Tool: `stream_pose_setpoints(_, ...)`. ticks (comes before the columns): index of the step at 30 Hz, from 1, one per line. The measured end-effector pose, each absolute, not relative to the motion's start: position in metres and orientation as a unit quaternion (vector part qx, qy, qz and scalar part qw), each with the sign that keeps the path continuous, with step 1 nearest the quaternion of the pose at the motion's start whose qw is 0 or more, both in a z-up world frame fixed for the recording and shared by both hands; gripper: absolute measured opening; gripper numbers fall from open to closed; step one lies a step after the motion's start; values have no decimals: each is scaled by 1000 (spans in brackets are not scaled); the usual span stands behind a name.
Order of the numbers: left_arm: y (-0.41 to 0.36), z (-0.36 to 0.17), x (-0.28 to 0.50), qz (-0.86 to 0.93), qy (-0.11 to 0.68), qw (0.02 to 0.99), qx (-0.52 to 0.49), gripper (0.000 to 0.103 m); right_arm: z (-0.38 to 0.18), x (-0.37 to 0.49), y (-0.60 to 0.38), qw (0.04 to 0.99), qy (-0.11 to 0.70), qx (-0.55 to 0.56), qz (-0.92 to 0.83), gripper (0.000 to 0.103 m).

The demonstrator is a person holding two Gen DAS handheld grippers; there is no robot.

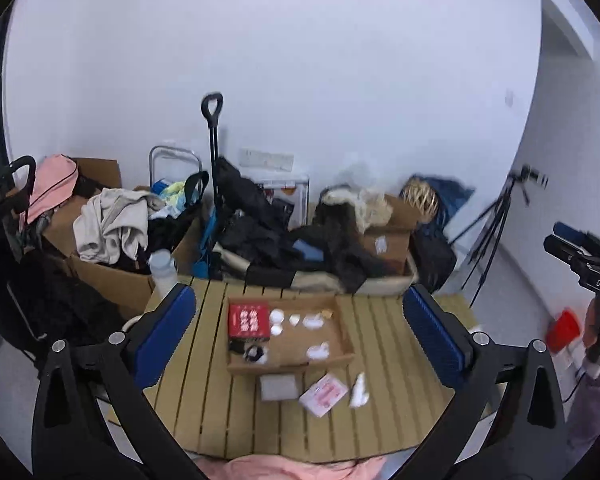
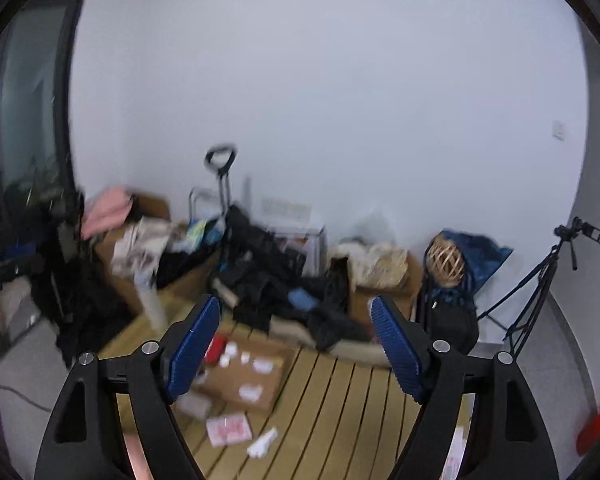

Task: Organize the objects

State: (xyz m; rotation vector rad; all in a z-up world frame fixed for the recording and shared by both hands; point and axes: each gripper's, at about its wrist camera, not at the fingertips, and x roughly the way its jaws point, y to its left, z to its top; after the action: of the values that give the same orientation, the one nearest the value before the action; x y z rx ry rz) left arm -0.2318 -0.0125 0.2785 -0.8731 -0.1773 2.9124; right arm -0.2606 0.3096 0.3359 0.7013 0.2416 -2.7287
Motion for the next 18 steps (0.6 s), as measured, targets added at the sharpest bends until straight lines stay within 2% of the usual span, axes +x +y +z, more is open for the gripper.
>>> stream_pose_setpoints(3, 6, 226, -222, 955, -20, 56, -289, 103, 278, -247, 295, 178, 105, 265, -942, 82)
stream_pose_setpoints(7, 36, 119, -217, 951, 35, 95, -293, 103, 169, -244, 280, 216, 96, 308, -921, 82)
stream_pose_setpoints(13, 65, -41, -225, 925, 40, 121, -358, 101, -1, -258, 277, 204, 72, 369, -904, 82)
stream_pose_setpoints(17, 74, -95, -238, 910, 35, 129, -393, 100, -86, -267, 287, 181, 41, 425, -886, 80)
stream_pose_setpoints(18, 76, -102, -243, 908, 38, 129, -398, 100, -103, -271, 290, 174, 34, 433, -884, 74)
